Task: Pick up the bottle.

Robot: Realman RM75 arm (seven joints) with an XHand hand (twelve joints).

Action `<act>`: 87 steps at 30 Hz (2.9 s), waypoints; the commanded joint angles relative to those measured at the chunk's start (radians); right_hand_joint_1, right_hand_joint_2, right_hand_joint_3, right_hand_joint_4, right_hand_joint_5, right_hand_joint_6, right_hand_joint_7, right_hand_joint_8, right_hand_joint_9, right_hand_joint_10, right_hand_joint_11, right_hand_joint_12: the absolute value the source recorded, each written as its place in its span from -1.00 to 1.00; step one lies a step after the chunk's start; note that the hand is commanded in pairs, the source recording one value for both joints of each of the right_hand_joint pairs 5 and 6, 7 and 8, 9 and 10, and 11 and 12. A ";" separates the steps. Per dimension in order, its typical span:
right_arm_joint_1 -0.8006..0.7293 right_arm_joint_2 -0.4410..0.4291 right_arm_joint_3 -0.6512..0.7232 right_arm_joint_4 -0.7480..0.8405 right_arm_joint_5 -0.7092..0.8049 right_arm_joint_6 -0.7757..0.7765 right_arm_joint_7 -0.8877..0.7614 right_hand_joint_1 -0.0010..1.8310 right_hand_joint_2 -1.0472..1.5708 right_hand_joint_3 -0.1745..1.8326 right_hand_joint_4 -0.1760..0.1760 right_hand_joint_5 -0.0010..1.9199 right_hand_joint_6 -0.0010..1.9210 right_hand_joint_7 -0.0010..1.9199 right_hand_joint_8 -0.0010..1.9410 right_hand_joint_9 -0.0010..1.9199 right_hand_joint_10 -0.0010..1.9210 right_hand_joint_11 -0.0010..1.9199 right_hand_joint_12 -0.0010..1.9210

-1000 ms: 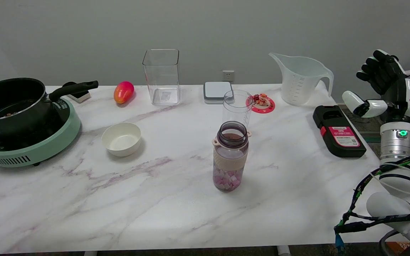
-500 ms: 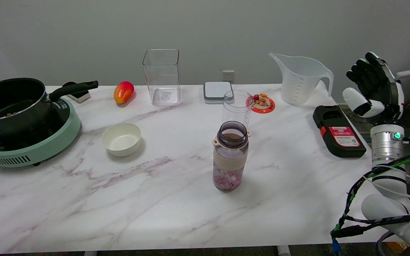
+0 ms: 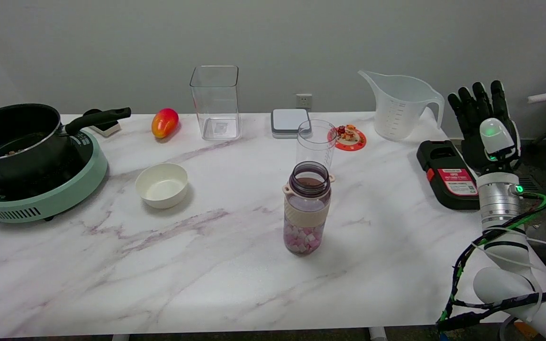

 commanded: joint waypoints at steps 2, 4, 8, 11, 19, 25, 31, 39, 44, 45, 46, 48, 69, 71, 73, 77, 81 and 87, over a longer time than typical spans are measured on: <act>-0.003 0.002 -0.109 -0.050 -0.144 0.031 0.228 0.22 -0.40 0.20 0.00 -0.98 -0.98 -0.65 -0.65 -0.57 -0.57 -0.56 -0.56; -0.013 0.000 -0.122 -0.051 -0.174 0.054 0.224 0.22 -0.38 0.22 0.00 -0.95 -0.95 -0.57 -0.57 -0.53 -0.53 -0.54 -0.54; -0.029 -0.004 -0.130 -0.060 -0.282 0.075 0.221 0.24 -0.41 0.24 0.00 -0.92 -0.92 -0.50 -0.51 -0.46 -0.46 -0.47 -0.47; -0.036 -0.011 -0.132 -0.087 -0.382 0.077 0.219 0.25 -0.44 0.24 0.00 -0.91 -0.91 -0.52 -0.53 -0.48 -0.48 -0.40 -0.40; -0.052 -0.049 -0.147 -0.083 -0.490 0.103 0.129 0.26 -0.45 0.26 0.00 -0.92 -0.92 -0.61 -0.62 -0.59 -0.59 -0.45 -0.45; -0.081 -0.093 -0.152 -0.073 -0.480 0.095 -0.138 0.29 -0.43 0.18 0.00 -0.92 -0.92 -0.59 -0.60 -0.58 -0.58 -0.45 -0.45; -0.102 -0.102 -0.142 -0.011 -0.462 0.078 -0.428 0.34 -0.46 0.20 0.00 -0.90 -0.90 -0.55 -0.55 -0.53 -0.54 -0.42 -0.42; -0.102 -0.151 -0.245 -0.049 -0.450 0.128 -0.733 0.34 -0.51 0.38 0.00 -0.83 -0.83 -0.49 -0.50 -0.50 -0.50 -0.40 -0.40; -0.059 -0.304 -0.300 -0.174 -0.450 0.286 -0.748 0.33 -0.55 0.41 0.00 -0.82 -0.82 -0.49 -0.50 -0.51 -0.51 -0.42 -0.42; -0.055 -0.325 -0.303 -0.186 -0.450 0.314 -0.748 0.32 -0.56 0.41 0.00 -0.82 -0.82 -0.49 -0.50 -0.51 -0.51 -0.42 -0.42; -0.050 -0.349 -0.306 -0.201 -0.454 0.343 -0.748 0.32 -0.57 0.41 0.00 -0.83 -0.83 -0.49 -0.50 -0.51 -0.51 -0.43 -0.43; -0.046 -0.371 -0.321 -0.223 -0.458 0.375 -0.748 0.31 -0.57 0.40 0.00 -0.83 -0.83 -0.49 -0.49 -0.51 -0.51 -0.44 -0.44; -0.003 -0.394 -0.408 -0.271 -0.517 0.341 -0.748 0.27 -0.48 0.19 0.00 -0.85 -0.85 -0.47 -0.48 -0.48 -0.48 -0.44 -0.44; 0.003 -0.394 -0.408 -0.272 -0.520 0.338 -0.748 0.29 -0.44 0.26 0.00 -0.85 -0.85 -0.47 -0.48 -0.48 -0.48 -0.44 -0.44; 0.009 -0.391 -0.408 -0.267 -0.520 0.331 -0.748 0.32 -0.42 0.23 0.00 -0.85 -0.85 -0.47 -0.47 -0.48 -0.48 -0.45 -0.45; 0.022 -0.387 -0.408 -0.270 -0.521 0.326 -0.743 0.34 -0.46 0.34 0.00 -0.84 -0.84 -0.46 -0.47 -0.48 -0.48 -0.45 -0.45; 0.030 -0.384 -0.407 -0.276 -0.521 0.326 -0.740 0.35 -0.47 0.36 0.00 -0.84 -0.84 -0.46 -0.47 -0.48 -0.48 -0.46 -0.46; 0.038 -0.379 -0.398 -0.284 -0.521 0.319 -0.740 0.36 -0.47 0.40 0.00 -0.83 -0.84 -0.46 -0.47 -0.49 -0.49 -0.47 -0.47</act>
